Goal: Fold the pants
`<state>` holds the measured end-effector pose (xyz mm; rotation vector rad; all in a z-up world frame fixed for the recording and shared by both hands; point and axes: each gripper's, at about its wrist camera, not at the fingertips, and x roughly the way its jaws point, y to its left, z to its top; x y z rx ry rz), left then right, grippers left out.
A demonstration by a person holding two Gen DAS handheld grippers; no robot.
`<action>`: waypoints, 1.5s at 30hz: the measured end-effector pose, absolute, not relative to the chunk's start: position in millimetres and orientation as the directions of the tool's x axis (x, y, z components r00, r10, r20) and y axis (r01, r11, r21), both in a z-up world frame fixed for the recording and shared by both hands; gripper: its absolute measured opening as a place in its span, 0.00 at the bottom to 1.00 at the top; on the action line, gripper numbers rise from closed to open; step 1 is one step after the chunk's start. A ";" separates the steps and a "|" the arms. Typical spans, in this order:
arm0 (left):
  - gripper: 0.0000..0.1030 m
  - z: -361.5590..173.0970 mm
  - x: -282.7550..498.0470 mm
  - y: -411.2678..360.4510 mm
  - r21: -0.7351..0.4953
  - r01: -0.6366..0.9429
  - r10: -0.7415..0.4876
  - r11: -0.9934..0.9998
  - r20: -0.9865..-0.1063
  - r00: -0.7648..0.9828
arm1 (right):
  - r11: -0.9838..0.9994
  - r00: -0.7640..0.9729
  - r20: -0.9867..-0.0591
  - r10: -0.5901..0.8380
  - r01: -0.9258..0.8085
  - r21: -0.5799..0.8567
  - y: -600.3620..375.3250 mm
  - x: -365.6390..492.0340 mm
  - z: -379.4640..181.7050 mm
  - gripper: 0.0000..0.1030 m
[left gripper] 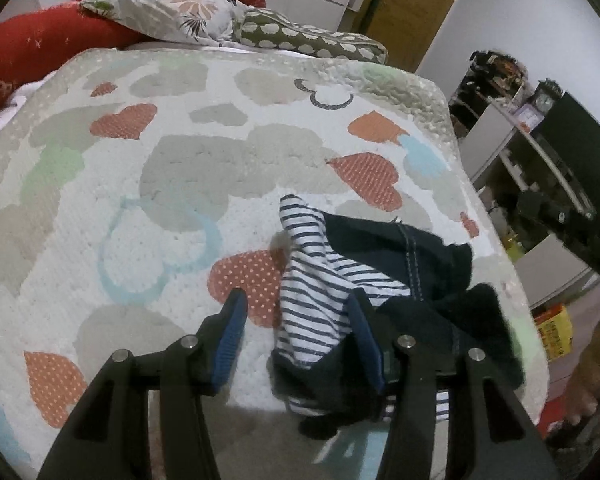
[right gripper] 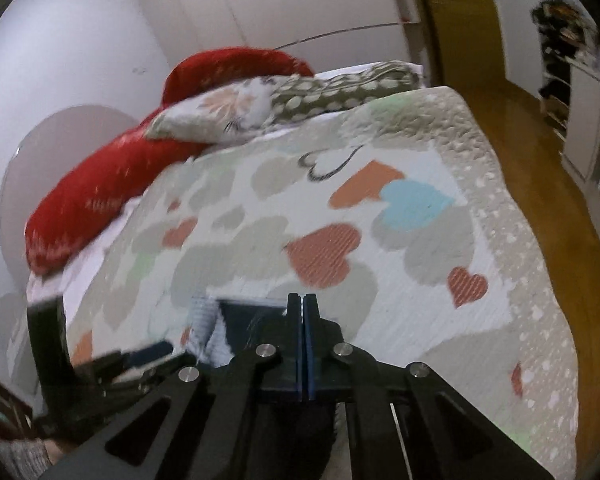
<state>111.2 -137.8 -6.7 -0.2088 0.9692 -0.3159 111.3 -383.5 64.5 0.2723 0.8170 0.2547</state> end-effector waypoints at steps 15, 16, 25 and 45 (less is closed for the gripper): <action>0.59 -12.8 96.5 -118.3 -0.394 0.125 -0.400 0.911 -0.768 0.500 | 0.903 0.500 -0.752 0.430 -0.239 0.358 -351.6 75.5 4.1 0.07; 0.59 -10.9 96.6 -117.9 -0.392 0.123 -0.397 0.912 -0.766 0.505 | 0.901 0.528 -0.730 0.434 -0.247 0.357 -353.4 74.4 13.9 0.06; 0.60 20.8 104.3 -114.0 -0.375 0.122 -0.373 0.919 -0.726 0.578 | 0.917 0.691 -0.616 0.379 -0.192 0.348 -366.3 101.8 77.0 0.02; 0.66 1.2 108.1 -135.9 -0.289 0.180 -0.340 0.940 -0.756 0.560 | 0.851 0.550 -0.662 0.509 -0.207 0.483 -381.1 70.0 12.1 0.65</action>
